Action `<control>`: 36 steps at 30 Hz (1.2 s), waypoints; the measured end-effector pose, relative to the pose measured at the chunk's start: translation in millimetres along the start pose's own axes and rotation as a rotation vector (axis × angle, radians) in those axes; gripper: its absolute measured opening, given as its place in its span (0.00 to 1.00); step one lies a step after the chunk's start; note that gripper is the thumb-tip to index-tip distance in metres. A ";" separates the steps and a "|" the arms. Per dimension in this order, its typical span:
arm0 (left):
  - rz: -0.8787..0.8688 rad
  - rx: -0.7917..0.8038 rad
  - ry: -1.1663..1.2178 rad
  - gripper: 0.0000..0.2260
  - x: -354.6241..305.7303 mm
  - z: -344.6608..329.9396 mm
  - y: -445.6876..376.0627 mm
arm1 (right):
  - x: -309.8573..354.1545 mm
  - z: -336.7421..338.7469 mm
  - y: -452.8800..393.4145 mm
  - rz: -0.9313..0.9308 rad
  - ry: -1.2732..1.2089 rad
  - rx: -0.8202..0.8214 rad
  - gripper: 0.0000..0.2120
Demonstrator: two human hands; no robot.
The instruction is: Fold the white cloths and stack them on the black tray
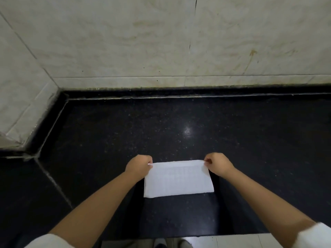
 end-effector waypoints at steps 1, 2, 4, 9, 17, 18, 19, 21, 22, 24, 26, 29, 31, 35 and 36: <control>0.004 -0.014 -0.005 0.08 1.6 -2.0 -4.5 | -2.1 -3.2 -3.5 -0.015 0.003 -0.022 0.10; 0.003 -0.028 -0.016 0.08 3.1 -4.5 -8.0 | -3.0 -6.9 -5.7 -0.024 0.011 -0.041 0.10; -0.021 -0.067 -0.047 0.09 6.0 -7.4 -13.3 | -1.8 -11.4 -7.4 -0.041 0.017 -0.082 0.10; -0.112 -0.056 -0.103 0.14 9.4 -13.0 -17.6 | 7.3 -17.3 -9.8 -0.014 0.069 -0.080 0.17; -0.163 -0.029 -0.154 0.10 2.3 -13.3 -13.4 | 18.8 -10.7 -9.5 0.114 0.255 0.010 0.12; -0.167 -0.055 -0.125 0.10 -2.1 -4.6 -10.2 | 21.2 0.8 -6.5 0.140 0.243 -0.033 0.11; -0.170 -0.097 -0.069 0.09 -7.2 8.5 -7.3 | 23.2 17.6 -2.9 0.165 0.210 -0.110 0.11; -0.233 -0.248 0.092 0.10 -20.8 45.0 1.0 | 25.8 61.6 10.3 0.213 0.113 -0.337 0.08; -0.300 -0.369 0.151 0.11 -30.2 67.0 8.8 | 25.3 82.9 19.9 0.232 0.061 -0.455 0.07; -0.436 -0.607 0.162 0.08 -46.4 99.2 31.3 | 21.6 112.9 42.0 0.274 -0.015 -0.643 0.06; -0.542 -0.708 0.113 0.07 -53.1 100.1 46.7 | 17.6 116.0 56.6 0.312 -0.033 -0.734 0.08; -0.572 -0.580 0.022 0.12 -44.2 56.1 44.2 | 11.5 75.8 61.2 0.349 0.023 -0.690 0.09; -0.536 -0.394 -0.135 0.06 -30.3 7.8 40.6 | 6.6 33.6 61.3 0.334 0.112 -0.575 0.13; -0.494 -0.160 -0.234 0.22 -8.1 -54.8 47.2 | -6.4 -29.1 68.0 0.260 0.141 -0.362 0.14; -0.483 -0.162 -0.262 0.24 -7.8 -55.8 47.7 | -9.7 -29.7 68.1 0.217 0.095 -0.343 0.11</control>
Point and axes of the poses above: each hand's wrist, its own y-axis away from the middle knuckle, its own z-axis out of the back of the hand, x = y × z, the point moved 9 cm from there along -y, towards the middle knuckle, and after that the axes turned 7 degrees about y, right-handed, at the moved point
